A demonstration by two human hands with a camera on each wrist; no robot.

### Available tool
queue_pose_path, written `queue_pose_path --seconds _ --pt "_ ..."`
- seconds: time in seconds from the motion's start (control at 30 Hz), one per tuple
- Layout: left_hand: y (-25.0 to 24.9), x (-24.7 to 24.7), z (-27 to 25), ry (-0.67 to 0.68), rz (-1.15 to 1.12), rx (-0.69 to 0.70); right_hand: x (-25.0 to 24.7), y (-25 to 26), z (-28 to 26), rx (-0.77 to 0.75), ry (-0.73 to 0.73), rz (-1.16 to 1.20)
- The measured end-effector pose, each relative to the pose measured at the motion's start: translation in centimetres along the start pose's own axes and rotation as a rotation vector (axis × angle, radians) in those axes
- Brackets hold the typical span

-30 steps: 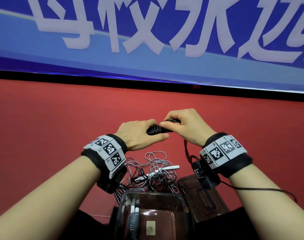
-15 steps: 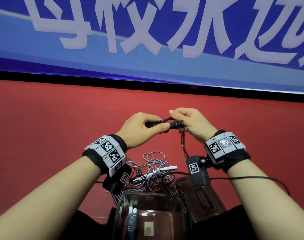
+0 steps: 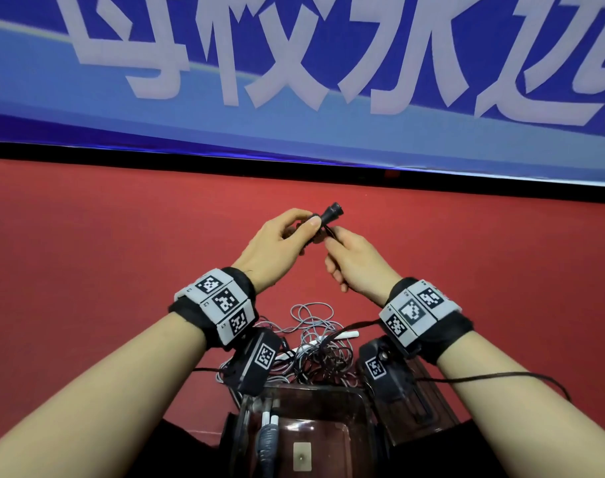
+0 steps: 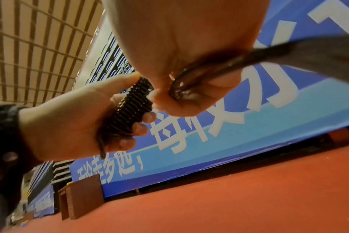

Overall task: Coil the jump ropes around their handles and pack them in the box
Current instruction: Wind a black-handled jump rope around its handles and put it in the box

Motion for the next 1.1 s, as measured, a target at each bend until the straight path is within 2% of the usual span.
queue_pose_path --seconds 0.13,0.23,0.37,0.47,0.53,0.67,0.9,1.0,1.1 --pt "0.8 0.0 0.4 -0.101 0.129 -0.067 0.4 0.2 -0.5 -0.03 0.043 -0.186" --pt "0.9 0.1 0.3 -0.148 0.247 -0.105 0.3 0.5 -0.7 -0.072 0.0 -0.351" --pt "0.9 0.1 0.1 -0.138 0.442 -0.201 -0.4 1.3 -1.2 -0.077 -0.103 -0.675" --pt "1.2 0.1 0.1 -0.087 0.49 -0.261 -0.5 1.9 -1.8 -0.087 -0.149 -0.866" --pt "1.7 0.1 0.2 -0.041 0.591 -0.268 -0.7 2.0 -1.9 -0.107 -0.17 -0.838" --pt "2.6 -0.4 0.3 0.003 0.804 -0.259 -2.1 2.0 -1.7 -0.18 -0.245 -0.615" --pt "1.4 0.5 -0.2 0.124 1.01 -0.14 -2.3 2.7 -1.7 -0.208 -0.14 -0.359" --pt "0.8 1.0 -0.5 0.172 1.028 -0.098 -2.4 2.7 -1.4 -0.23 -0.106 -0.27" --pt "0.3 1.2 -0.9 0.209 1.037 0.006 -2.8 2.4 -1.1 -0.214 -0.105 -0.199"
Point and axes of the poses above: each hand's wrist, its own z-axis towards the middle knuckle, its own x-axis out of the palm, y = z × x, the point moved 1 cm from there along z, towards the middle knuckle, and after that the axes turned 12 degrees about y, right-handed, at the moved point
